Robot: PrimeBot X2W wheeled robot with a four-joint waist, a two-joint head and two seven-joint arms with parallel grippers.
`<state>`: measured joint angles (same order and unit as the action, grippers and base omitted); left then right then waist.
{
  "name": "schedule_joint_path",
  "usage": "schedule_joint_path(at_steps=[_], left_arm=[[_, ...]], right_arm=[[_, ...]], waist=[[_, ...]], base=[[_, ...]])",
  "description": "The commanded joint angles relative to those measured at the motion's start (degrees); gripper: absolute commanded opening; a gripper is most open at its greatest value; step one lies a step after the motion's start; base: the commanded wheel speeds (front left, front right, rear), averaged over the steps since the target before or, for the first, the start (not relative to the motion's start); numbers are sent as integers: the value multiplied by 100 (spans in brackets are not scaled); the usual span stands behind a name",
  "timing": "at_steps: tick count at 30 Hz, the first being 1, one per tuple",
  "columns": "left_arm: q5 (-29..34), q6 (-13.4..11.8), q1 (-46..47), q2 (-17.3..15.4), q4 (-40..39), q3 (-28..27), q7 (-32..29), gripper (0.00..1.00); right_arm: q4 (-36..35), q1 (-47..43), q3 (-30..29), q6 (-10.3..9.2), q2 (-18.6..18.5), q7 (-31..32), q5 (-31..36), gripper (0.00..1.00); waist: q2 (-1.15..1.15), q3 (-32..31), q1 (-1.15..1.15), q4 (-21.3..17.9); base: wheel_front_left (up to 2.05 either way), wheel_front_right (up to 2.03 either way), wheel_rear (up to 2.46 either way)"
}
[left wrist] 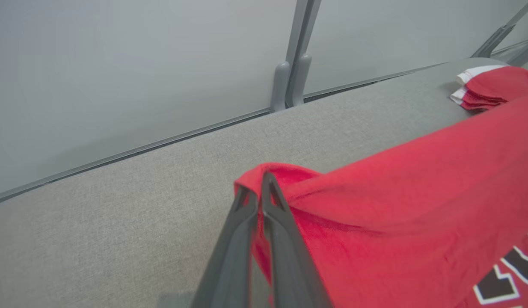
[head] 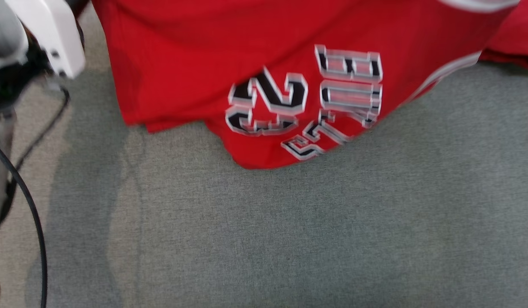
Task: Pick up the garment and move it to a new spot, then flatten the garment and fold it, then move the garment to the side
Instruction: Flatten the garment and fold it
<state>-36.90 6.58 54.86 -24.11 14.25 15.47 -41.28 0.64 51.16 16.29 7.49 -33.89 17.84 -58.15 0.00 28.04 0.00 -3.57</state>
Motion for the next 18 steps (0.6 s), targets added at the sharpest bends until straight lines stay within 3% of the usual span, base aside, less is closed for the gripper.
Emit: schedule_joint_path(at_steps=[1, 9, 18], left_arm=[[54, 41, 645, 87, 321, 36, 167, 0], [338, 86, 2384, 108, 1397, 200, 976, 0], [794, 87, 3773, 172, 2714, 441, 2156, 0]], right_arm=[[227, 621, 174, 1, -148, -217, -66, 0], [958, 2354, 968, 1, -264, -967, -71, 0], [1872, 4041, 1898, 0, -397, -1807, -152, 0]], waist=[[0, 532, 0, 29], [0, 1156, 0, 53], [0, 1196, 0, 87]], base=[[0, 0, 0], [0, 0, 0], [0, 0, 0]])
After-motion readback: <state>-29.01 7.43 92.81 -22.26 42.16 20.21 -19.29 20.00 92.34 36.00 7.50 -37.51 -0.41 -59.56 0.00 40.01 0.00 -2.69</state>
